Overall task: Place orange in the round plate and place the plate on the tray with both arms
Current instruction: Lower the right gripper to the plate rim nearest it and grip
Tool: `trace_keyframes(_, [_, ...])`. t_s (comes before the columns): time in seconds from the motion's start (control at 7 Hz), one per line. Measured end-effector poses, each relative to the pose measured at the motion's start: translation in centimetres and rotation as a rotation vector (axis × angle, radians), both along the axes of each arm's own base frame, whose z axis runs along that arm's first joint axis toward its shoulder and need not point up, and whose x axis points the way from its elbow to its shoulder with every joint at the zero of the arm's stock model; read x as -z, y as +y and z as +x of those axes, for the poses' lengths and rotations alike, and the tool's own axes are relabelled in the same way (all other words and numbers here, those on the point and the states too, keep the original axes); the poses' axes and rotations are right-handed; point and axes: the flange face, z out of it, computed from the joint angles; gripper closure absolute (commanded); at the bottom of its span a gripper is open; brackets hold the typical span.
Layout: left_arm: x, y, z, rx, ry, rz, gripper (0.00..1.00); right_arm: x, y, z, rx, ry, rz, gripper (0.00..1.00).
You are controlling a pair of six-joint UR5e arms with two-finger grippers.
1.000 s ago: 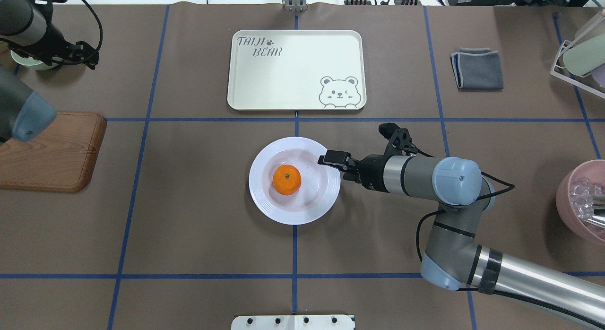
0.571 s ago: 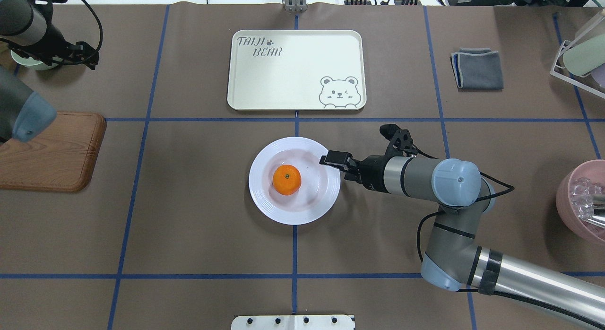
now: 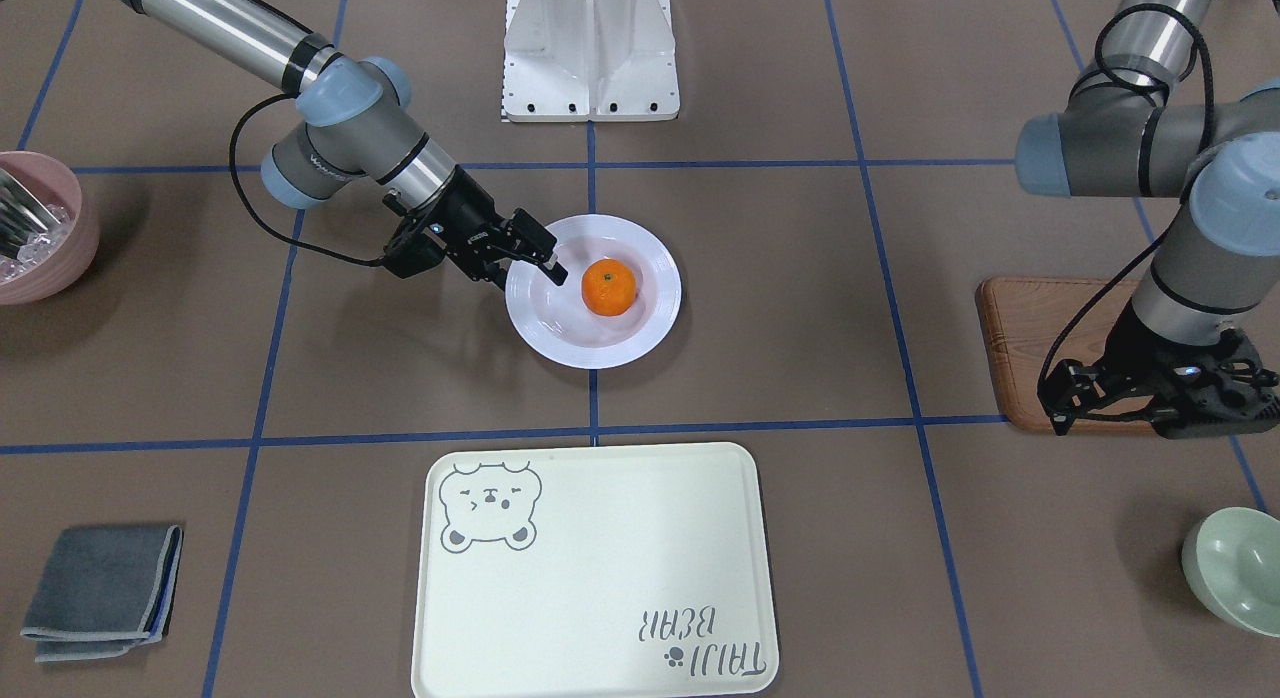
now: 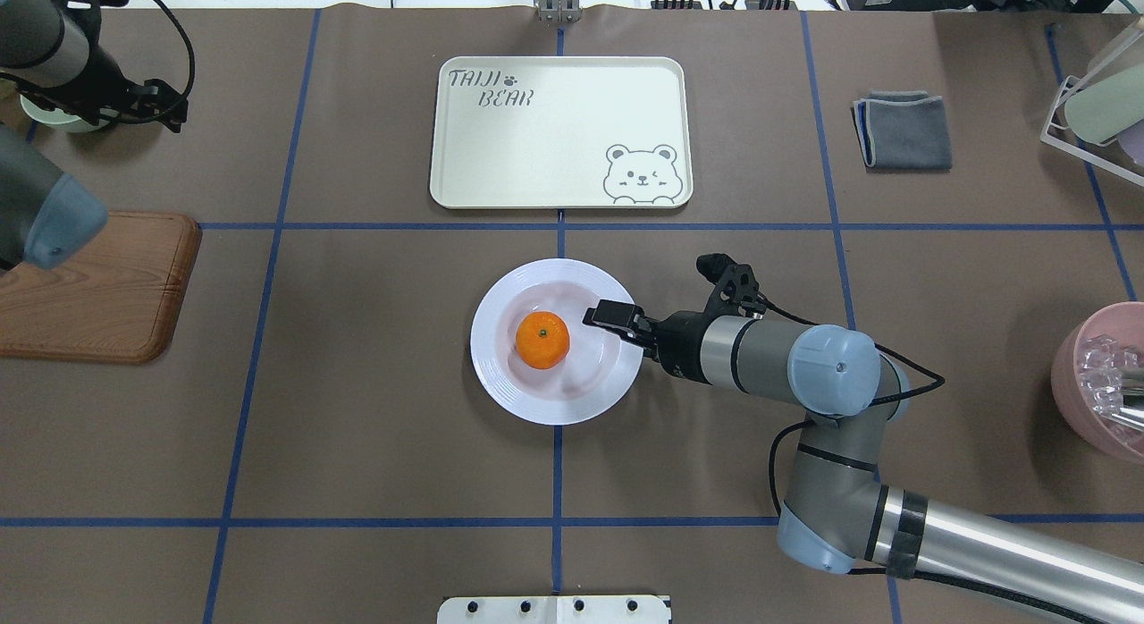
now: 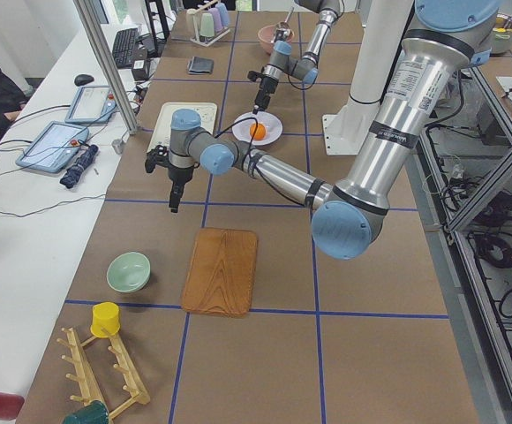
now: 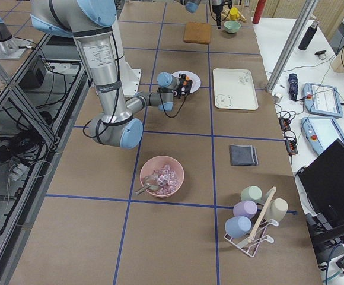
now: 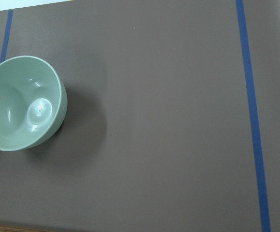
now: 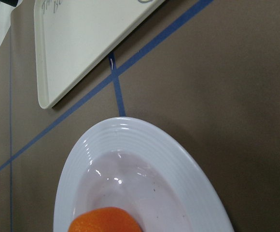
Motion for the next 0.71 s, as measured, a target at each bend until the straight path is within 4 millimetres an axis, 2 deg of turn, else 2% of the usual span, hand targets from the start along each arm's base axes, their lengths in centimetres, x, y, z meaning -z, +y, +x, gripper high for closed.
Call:
trace_keyframes(0.57, [-0.1, 0.0, 0.2, -0.002, -0.002, -0.002, 0.01, 0.6, 0.5, -1.6, -0.003, -0.008, -0.014, 0.00])
trace_keyframes(0.71, [-0.2, 0.0, 0.3, -0.003, -0.002, -0.002, 0.01, 0.6, 0.5, -1.7, -0.002, -0.008, -0.017, 0.05])
